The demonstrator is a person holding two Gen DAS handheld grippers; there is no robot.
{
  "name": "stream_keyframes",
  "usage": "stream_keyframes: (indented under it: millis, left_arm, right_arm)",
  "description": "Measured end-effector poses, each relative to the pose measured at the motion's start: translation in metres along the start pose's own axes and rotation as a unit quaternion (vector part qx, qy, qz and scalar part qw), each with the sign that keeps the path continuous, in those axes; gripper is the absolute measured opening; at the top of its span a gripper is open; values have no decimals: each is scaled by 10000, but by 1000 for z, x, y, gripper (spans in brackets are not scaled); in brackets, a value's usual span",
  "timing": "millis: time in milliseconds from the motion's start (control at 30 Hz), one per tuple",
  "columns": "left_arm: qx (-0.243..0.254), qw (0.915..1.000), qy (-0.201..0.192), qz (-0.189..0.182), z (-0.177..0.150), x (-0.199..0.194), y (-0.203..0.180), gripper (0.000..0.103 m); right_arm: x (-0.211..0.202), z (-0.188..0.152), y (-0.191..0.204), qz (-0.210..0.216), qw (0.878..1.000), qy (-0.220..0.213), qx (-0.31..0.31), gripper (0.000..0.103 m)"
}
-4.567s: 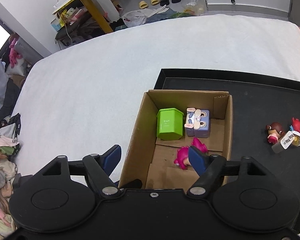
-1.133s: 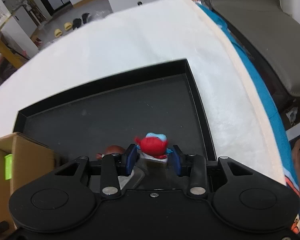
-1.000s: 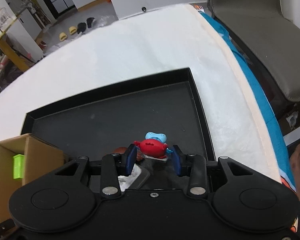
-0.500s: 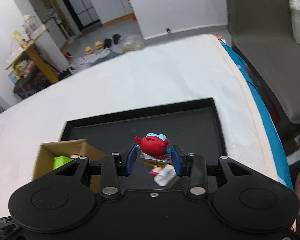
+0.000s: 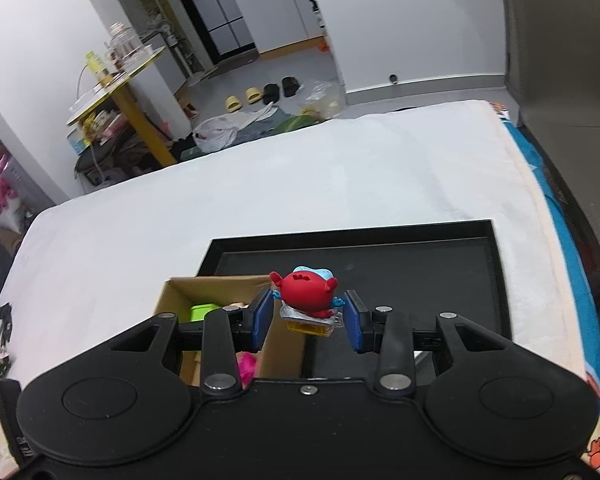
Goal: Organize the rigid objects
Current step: 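Carry the red devil figure into the box and release it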
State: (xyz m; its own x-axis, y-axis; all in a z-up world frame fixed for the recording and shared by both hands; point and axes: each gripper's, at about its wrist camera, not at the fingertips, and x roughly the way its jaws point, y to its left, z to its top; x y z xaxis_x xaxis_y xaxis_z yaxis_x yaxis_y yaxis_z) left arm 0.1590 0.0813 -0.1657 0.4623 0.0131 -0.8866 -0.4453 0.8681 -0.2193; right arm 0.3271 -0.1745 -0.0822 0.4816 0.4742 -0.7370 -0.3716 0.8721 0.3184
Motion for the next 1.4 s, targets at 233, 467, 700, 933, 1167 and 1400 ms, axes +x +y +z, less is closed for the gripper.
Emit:
stream_keyframes:
  millis: [233, 467, 700, 933, 1167, 1400]
  left_arm:
    - [-48, 9999, -11, -120, 1, 0, 3, 16]
    - [-144, 9997, -12, -217, 1, 0, 8, 17]
    - [-156, 9995, 17, -271, 4, 0, 10, 18]
    - [-211, 9992, 46, -350, 4, 2, 13, 18]
    - [-213, 9990, 69, -378, 5, 3, 14, 18]
    - [-293, 9988, 74, -384, 7, 3, 15, 18]
  right_arm:
    - [7, -5, 35, 194, 9997, 156, -51, 37]
    - [21, -12, 68, 319, 9984, 432, -174, 37]
    - [36, -19, 93, 372, 9969, 673, -190, 38]
    - [55, -30, 110, 326, 9949, 948, -133, 38]
    - [63, -36, 122, 534, 9914, 1186, -120, 41]
    - [52, -33, 116, 538, 9917, 1158, -125, 46]
